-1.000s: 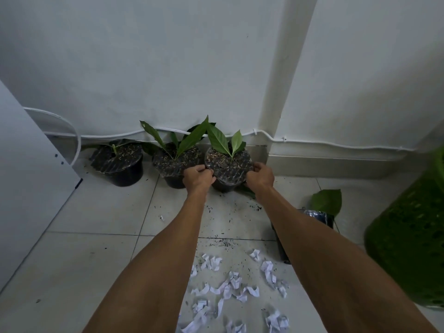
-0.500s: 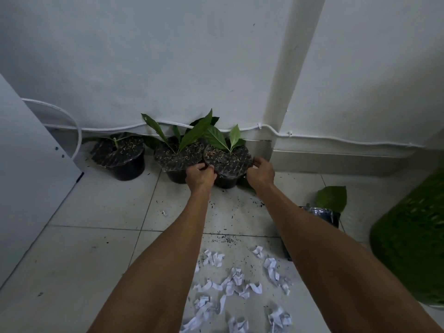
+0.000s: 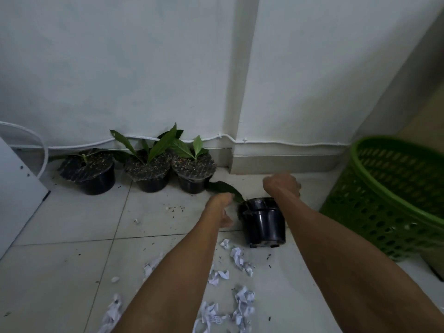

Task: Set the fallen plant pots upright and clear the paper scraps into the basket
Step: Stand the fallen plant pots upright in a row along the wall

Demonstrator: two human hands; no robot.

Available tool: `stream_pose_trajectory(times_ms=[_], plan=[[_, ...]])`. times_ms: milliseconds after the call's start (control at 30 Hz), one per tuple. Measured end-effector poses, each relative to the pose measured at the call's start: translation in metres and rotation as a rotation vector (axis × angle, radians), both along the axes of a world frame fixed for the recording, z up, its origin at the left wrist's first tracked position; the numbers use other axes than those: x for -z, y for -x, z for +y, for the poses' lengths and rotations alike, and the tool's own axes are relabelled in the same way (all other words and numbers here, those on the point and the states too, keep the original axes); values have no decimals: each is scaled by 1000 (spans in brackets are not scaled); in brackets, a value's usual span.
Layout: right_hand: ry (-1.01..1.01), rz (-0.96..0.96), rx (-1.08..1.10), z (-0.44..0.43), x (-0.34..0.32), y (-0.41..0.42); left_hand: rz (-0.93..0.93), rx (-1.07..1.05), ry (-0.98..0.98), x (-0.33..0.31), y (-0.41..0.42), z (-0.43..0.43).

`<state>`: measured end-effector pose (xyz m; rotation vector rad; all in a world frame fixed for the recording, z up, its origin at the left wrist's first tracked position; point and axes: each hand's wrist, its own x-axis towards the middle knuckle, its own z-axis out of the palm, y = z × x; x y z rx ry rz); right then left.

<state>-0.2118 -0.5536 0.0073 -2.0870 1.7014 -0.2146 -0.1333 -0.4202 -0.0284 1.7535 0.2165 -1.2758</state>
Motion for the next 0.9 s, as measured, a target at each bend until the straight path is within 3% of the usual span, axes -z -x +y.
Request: stream_pose_trajectory(times_ms=[67, 167, 300, 633, 800, 900], plan=[[-228, 99, -78, -7, 3, 22, 37, 89, 13, -8, 26, -12], [-497, -3, -166, -13, 14, 44, -13, 162, 12, -19, 41, -21], [-650, -81, 1, -14, 6, 56, -81, 164, 46, -24, 38, -26], [-510, -515, 141, -31, 6, 54, -300, -62, 331, -18, 29, -46], [-578, -525, 92, -19, 15, 45, -335, -109, 352, -6, 17, -50], [-478, -557, 136, -19, 28, 40, -330, -147, 351, 3, 13, -50]])
